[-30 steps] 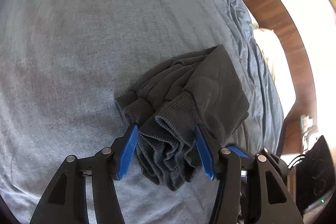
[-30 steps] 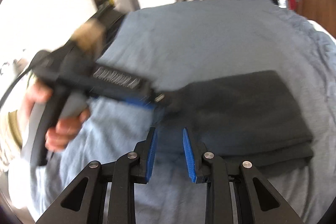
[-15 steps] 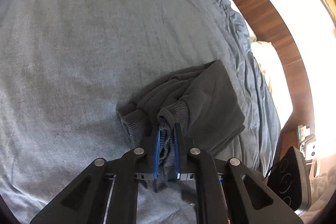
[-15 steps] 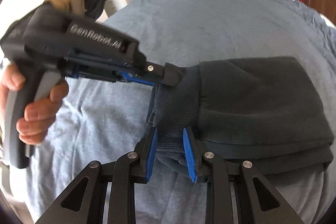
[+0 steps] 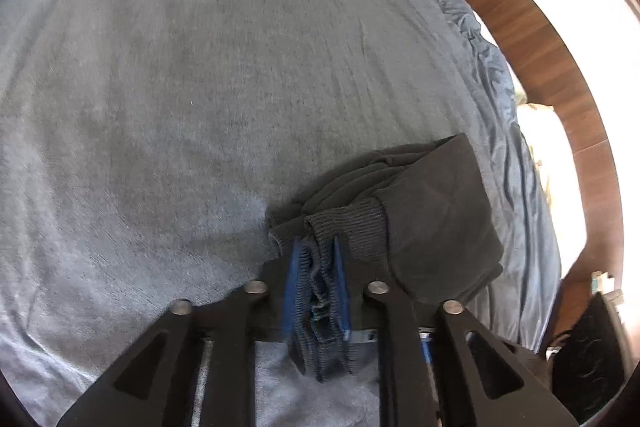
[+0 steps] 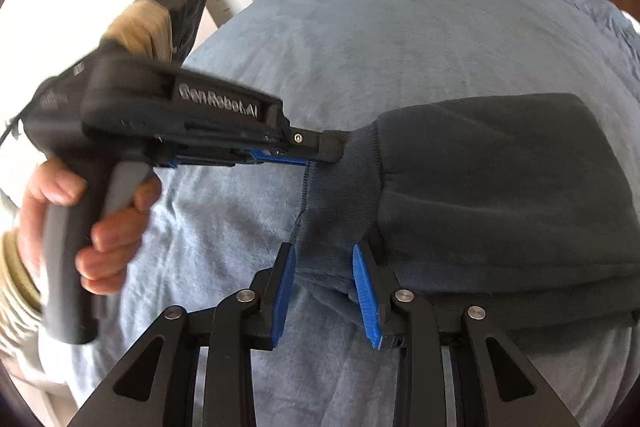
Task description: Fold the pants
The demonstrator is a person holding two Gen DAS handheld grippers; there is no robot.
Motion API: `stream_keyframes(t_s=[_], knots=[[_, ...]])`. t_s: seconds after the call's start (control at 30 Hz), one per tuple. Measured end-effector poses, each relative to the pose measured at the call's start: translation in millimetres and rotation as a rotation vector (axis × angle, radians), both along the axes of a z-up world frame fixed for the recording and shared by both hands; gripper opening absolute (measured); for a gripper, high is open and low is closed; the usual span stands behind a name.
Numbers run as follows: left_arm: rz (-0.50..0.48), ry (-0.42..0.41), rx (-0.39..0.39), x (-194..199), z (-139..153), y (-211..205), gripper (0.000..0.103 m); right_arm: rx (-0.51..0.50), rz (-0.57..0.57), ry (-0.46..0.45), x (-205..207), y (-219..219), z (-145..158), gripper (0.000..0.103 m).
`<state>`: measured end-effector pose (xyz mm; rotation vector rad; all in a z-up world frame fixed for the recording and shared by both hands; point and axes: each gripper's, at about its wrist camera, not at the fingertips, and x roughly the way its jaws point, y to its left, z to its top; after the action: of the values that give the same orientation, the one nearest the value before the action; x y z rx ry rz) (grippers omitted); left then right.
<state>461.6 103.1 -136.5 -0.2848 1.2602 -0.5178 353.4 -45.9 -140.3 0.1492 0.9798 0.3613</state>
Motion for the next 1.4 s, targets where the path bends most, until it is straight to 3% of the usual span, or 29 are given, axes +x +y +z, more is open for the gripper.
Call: stream_keyframes(t_s=[0.1,0.13,0.17,0.33,0.53,0.73,0.87,1.03,1.2,1.4], knots=[[0.061,-0.094,0.097,-9,21,-1,0.033,-0.002,-0.055,-0.018,-6,-14,16,0.046],[0.097,-0.125,0.117,-14,30,1,0.041,-0.013,-0.092,-0.035,-8,-22,25,0.051],[0.121,-0.148,0.114,-21,39,2,0.049,-0.013,-0.115,-0.046,-9,-29,30,0.054],[0.208,-0.194,0.1,-49,57,2,0.062,-0.04,-0.265,-0.191,-15,-77,68,0.075],[0.259,-0.181,0.11,-70,48,-15,0.071,-0.192,-0.308,-0.284,-7,-128,80,0.077],[0.259,-0.154,0.165,-70,22,-33,0.077,-0.253,-0.354,-0.236,4,-159,64,0.077],[0.258,-0.108,0.141,-61,3,-33,0.077,-0.275,-0.37,-0.205,12,-173,52,0.077],[0.264,-0.071,0.115,-49,-12,-35,0.078,-0.22,-0.388,-0.144,26,-182,30,0.077],[0.234,-0.07,0.141,-43,-22,-42,0.081,-0.135,-0.394,-0.064,40,-190,8,0.077],[0.21,-0.074,0.139,-34,-31,-48,0.082,-0.107,-0.405,0.008,47,-197,-15,0.076]])
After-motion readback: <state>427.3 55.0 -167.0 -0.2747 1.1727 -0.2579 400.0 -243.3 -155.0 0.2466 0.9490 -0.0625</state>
